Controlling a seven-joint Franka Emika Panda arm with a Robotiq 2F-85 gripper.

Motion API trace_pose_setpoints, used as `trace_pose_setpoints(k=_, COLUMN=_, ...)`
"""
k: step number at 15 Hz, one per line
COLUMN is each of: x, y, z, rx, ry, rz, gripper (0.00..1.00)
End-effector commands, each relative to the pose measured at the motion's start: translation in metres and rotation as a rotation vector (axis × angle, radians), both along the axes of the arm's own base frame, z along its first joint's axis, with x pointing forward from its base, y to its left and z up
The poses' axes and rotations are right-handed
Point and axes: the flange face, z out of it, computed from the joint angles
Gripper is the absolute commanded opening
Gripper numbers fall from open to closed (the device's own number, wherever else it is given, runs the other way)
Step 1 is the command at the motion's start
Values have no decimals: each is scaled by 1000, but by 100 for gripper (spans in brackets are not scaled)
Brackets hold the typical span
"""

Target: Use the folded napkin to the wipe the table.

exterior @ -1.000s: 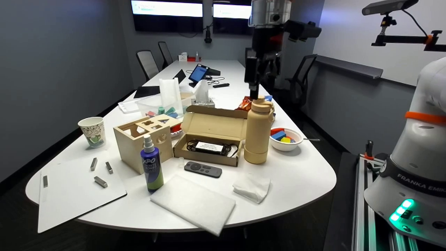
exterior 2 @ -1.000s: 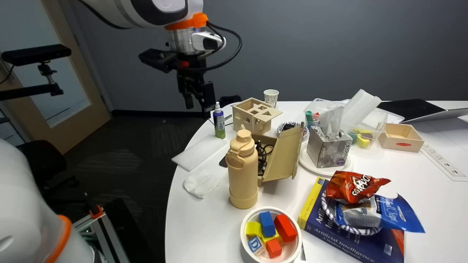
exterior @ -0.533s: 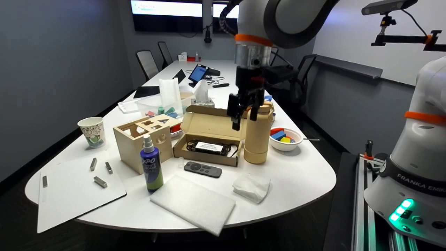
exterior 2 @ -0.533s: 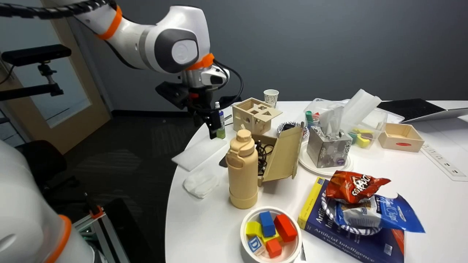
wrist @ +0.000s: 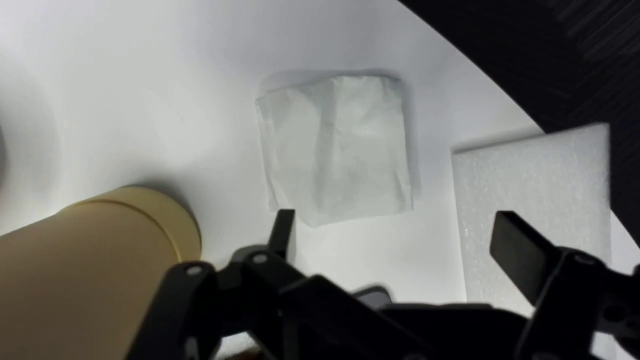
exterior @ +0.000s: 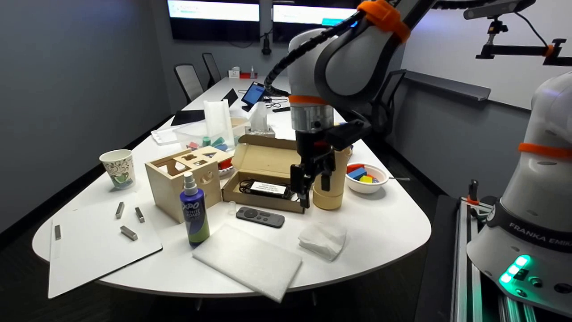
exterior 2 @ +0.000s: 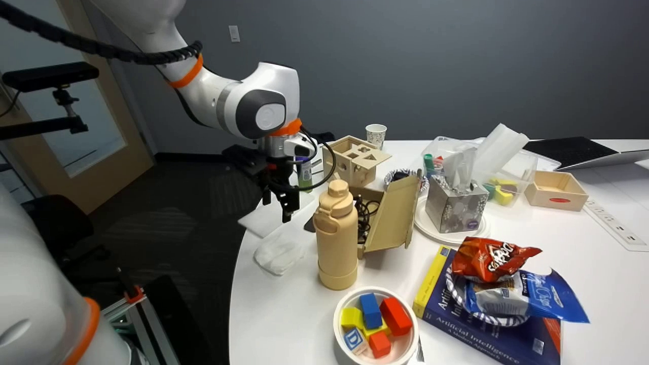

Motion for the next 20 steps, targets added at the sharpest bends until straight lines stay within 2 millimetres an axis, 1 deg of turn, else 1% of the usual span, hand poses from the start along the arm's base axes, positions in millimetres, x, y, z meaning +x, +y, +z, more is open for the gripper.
trace_pose_setpoints(k=1, x=9, y=8, z=-30, rx=29, ry=39, rz=5, gripper=100)
trace_pose_setpoints(k=4, x=6, y=8, z=-55, rx=20, ry=75, rz=-10, gripper=100)
trace_pose_setpoints(k=7, x=6, y=8, z=-73, rx=27, ry=85, rz=-21, gripper=100)
trace_pose_setpoints(k=11, x=6, y=9, z=-90, rx=36, ry=93, rz=-35, gripper=100)
trace_pose_setpoints(k=18, x=4, y=7, z=-106, rx=37, ry=94, rz=-65, gripper=100)
trace_pose_setpoints(k=19, x=3, y=7, z=-107, rx=39, ry=95, rz=-65, gripper=75)
trace_pose_setpoints(k=20, x=3, y=8, z=-109, rx=36, ry=93, rz=-66, gripper=72)
